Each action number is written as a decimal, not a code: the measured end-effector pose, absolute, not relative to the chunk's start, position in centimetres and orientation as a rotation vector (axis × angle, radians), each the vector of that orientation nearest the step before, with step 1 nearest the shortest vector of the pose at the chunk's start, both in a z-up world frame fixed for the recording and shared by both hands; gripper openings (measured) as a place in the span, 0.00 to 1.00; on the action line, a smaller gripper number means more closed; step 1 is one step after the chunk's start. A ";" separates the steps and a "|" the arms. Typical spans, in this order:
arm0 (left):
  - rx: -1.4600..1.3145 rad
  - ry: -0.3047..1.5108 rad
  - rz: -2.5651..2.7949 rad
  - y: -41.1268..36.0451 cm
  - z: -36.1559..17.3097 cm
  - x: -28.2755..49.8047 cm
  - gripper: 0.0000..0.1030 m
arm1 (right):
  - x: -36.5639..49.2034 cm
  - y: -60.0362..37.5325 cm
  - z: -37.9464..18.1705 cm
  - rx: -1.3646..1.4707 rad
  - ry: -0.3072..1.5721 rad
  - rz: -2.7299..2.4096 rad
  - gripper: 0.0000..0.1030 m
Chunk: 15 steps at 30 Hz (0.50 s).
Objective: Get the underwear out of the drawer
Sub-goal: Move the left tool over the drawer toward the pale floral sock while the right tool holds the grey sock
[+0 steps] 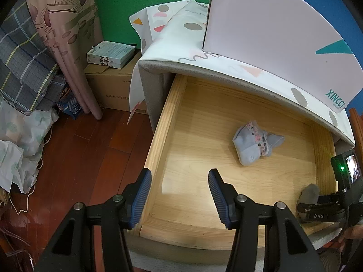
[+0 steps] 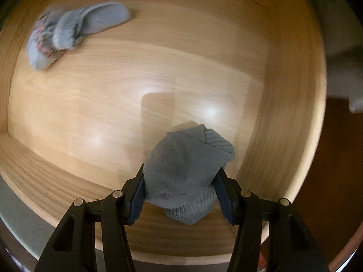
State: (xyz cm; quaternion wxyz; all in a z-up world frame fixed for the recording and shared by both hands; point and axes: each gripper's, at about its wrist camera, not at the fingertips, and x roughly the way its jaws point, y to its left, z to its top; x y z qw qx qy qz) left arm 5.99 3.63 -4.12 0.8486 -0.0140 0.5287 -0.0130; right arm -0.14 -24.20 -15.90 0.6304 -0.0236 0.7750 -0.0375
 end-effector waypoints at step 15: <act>0.007 1.130 -0.020 3.4 -4.5 6.0 0.52 | -0.1 -25.1 -15.6 -0.044 1.739 -0.160 0.49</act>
